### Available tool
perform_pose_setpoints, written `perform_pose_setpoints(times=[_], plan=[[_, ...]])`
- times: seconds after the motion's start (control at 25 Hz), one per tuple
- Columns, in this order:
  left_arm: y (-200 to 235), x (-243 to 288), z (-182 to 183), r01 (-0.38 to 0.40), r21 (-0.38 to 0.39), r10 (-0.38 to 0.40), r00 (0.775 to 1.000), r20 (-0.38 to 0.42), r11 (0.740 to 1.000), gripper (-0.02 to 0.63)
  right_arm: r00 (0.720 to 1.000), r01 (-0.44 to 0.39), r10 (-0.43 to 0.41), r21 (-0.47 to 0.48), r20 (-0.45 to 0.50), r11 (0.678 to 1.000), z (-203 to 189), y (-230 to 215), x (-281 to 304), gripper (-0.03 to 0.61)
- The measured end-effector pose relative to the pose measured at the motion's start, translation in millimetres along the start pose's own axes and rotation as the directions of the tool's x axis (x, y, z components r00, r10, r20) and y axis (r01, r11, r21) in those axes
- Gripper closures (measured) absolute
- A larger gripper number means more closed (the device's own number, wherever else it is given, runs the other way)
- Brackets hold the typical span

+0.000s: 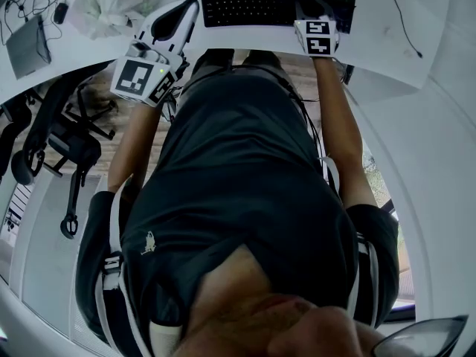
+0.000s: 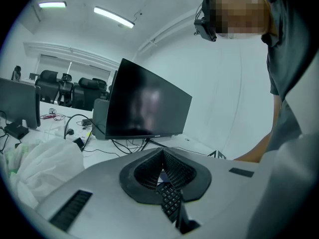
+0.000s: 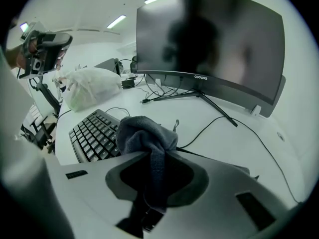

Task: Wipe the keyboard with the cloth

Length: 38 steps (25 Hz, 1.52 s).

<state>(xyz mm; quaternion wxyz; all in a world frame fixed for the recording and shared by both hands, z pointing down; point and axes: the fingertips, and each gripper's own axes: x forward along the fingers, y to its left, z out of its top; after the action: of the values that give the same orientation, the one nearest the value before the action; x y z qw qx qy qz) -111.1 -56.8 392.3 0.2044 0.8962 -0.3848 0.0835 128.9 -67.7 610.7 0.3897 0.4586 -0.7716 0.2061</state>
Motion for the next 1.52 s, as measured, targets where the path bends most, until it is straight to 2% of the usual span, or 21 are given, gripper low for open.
perform_pose_setpoints(times=[0.08,0.32,0.52,0.8,0.92,1.04,1.2,1.52], plan=[[0,2,-2,0.001,-0.004,-0.001,1.0,-0.004,1.0,0.609,0.999,-0.034,0.034,0.005,-0.003,0.999,2,10,0,0.503],[-4,11,-3,0.016,-0.006,-0.016,1.0,-0.002,1.0,0.609,0.986,-0.168,0.169,-0.076,0.011,0.983,5,53,-5,0.503],[-10,14,-3,0.026,-0.004,-0.026,1.0,0.001,1.0,0.609,0.982,-0.187,0.188,-0.042,0.001,0.981,-8,68,-13,0.503],[-11,7,-10,0.017,-0.005,-0.017,1.0,-0.012,1.0,0.609,0.967,-0.255,0.254,-0.102,-0.022,0.962,-21,92,-21,0.503],[-9,7,-10,0.016,0.011,-0.015,1.0,-0.01,1.0,0.609,0.973,-0.23,0.23,-0.039,-0.006,0.972,-23,76,-22,0.503],[-10,4,-9,0.006,0.003,-0.006,1.0,-0.009,1.0,0.609,0.988,-0.152,0.152,0.028,0.004,0.988,-25,52,-25,0.505],[-8,4,-14,0.004,-0.003,-0.004,1.0,-0.021,1.0,0.609,0.999,-0.03,0.03,0.022,-0.011,0.999,-33,34,-30,0.505],[-7,17,-11,0.024,-0.004,-0.024,0.999,-0.025,1.0,0.609,0.999,-0.044,0.044,-0.068,0.0,0.997,-43,56,-29,0.505]])
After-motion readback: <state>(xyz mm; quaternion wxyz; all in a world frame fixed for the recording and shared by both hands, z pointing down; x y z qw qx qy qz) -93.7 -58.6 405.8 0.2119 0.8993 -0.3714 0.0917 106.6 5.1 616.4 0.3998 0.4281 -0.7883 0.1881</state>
